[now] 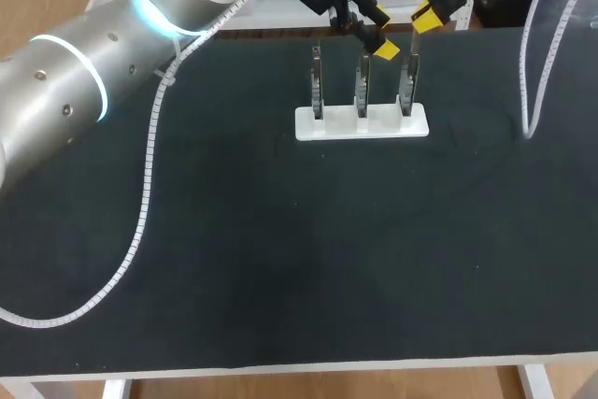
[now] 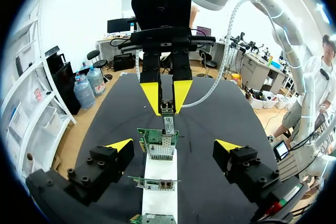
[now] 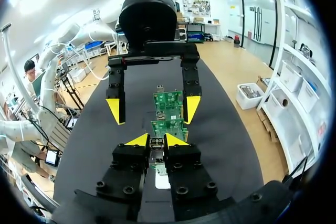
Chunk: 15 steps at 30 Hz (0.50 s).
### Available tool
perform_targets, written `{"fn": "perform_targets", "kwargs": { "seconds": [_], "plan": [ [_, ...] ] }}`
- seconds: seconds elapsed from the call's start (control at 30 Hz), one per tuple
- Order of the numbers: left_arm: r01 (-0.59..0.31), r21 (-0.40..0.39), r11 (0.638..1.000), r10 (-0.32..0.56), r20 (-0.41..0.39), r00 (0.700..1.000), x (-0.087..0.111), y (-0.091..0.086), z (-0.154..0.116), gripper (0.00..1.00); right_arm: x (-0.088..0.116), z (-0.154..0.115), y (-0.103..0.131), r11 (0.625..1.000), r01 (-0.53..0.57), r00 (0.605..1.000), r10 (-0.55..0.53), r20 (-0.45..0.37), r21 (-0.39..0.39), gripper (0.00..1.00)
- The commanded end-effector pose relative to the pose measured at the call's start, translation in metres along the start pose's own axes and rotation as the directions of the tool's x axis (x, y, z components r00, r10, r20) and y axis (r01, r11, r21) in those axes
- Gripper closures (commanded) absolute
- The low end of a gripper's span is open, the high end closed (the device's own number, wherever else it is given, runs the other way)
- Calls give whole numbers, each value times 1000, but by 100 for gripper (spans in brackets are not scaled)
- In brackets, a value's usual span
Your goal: Pick up the optical module with the left hand, and insert it into the network port with the right hand.
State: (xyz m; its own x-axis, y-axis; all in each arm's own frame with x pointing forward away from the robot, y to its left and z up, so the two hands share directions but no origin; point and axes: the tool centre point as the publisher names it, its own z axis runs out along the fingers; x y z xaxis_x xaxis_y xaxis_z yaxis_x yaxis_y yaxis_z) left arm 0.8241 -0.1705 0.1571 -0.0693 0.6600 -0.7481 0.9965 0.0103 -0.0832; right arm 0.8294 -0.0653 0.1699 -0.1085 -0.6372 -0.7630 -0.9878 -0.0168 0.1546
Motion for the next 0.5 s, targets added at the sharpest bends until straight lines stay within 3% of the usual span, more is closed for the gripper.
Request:
{"fn": "perform_targets", "kwargs": {
  "seconds": [0.03, 0.5],
  "plan": [
    [-2, 5, 1000, 2, -2, 1000, 0, 3, 0, 0, 1, -1, -7, 1000, -3, 1000, 3, -1, -11, 100],
    [-2, 5, 1000, 2, -2, 1000, 0, 3, 0, 0, 3, 0, -8, 1000, 0, 1000, 0, -8, -13, 100]
  ]
}}
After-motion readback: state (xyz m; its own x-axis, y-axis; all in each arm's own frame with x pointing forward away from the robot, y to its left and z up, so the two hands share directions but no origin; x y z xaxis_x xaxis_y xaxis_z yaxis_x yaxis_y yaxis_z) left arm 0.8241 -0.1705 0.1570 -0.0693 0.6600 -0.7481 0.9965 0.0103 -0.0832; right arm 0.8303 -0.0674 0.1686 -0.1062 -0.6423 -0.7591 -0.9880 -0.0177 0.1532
